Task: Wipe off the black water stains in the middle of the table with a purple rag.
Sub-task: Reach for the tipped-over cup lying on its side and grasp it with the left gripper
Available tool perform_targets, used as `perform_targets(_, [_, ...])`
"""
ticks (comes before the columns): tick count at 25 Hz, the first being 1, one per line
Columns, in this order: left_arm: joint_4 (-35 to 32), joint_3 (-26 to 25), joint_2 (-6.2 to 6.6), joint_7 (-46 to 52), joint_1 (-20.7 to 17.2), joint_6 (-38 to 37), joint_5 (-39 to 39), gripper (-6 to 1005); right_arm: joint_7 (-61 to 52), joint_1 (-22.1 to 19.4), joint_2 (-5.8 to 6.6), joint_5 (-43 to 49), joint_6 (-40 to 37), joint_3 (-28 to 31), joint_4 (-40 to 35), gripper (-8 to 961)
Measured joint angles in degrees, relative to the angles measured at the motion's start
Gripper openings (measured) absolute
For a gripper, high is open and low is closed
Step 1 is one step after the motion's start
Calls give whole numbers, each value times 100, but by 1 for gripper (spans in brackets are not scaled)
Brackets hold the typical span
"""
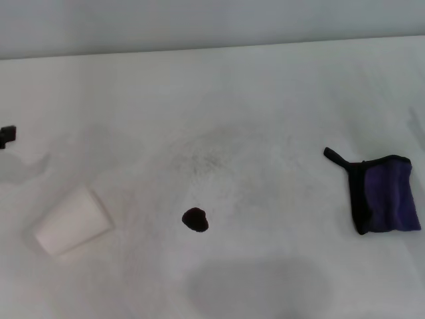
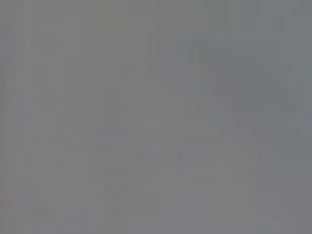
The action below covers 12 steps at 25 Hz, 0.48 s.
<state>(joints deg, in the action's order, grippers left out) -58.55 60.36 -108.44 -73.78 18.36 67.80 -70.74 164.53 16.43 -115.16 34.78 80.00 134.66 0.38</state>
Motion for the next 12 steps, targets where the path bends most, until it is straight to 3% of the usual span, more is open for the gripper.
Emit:
perform_targets(3, [-534, -539, -54, 173, 191, 951, 894, 884, 0, 0, -5, 32, 17, -48, 13, 870])
perform_targets(6, [-917, -918, -22, 198, 450, 2014, 1305, 884, 0, 0, -7, 70, 33, -78, 27, 870])
perform_targets(12, [-1398, -949, -80, 353, 827, 3065, 2144, 884, 0, -19, -6, 73, 93, -111, 14, 870])
